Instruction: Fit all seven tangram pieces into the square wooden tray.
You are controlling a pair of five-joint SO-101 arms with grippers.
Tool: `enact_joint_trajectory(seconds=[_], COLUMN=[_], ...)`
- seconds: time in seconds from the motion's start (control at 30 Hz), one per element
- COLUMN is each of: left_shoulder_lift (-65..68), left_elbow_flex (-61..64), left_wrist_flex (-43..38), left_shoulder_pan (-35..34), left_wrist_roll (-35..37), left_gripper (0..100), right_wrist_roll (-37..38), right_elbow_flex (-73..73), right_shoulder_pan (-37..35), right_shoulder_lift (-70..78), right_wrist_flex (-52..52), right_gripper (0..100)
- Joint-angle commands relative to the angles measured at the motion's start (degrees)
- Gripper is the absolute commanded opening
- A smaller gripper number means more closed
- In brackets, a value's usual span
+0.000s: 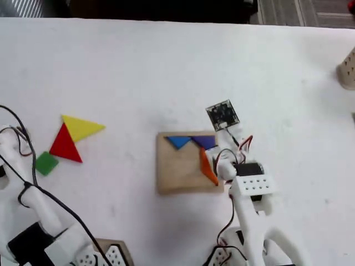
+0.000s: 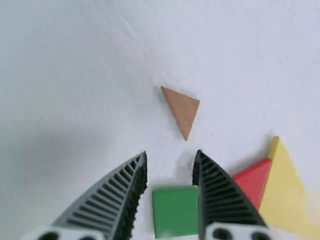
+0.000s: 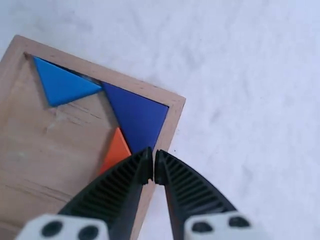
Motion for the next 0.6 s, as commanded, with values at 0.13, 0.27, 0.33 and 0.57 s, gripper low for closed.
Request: enact_joint_trajectory(seconds=[0.13,0.27,0.33,0.57], left_shoulder_lift=[16.6,28.2,33.0,46.1], left_elbow_flex=[-23.3,-37.4,-43.3,-57.7], left_wrist_flex=[11.7,19.3,22.7,29.2], left_shoulder_pan=[-0.8,-0.8,-0.8,0.0], left_wrist_roll=[7.7,10.4,12.5,19.4], left_gripper=[18,18,18,18], right_wrist_roll=[1.0,1.0,1.0,1.0], right_elbow_flex=[-0.3,-0.3,-0.3,-0.3], right_shoulder_pan=[0.2,0.2,0.2,0.2], right_shoulder_lift=[-1.6,-1.6,-1.6,-1.6], right_wrist_flex=[-1.2,-1.2,-1.2,-1.2], right_gripper=[2.0,2.0,2.0,2.0])
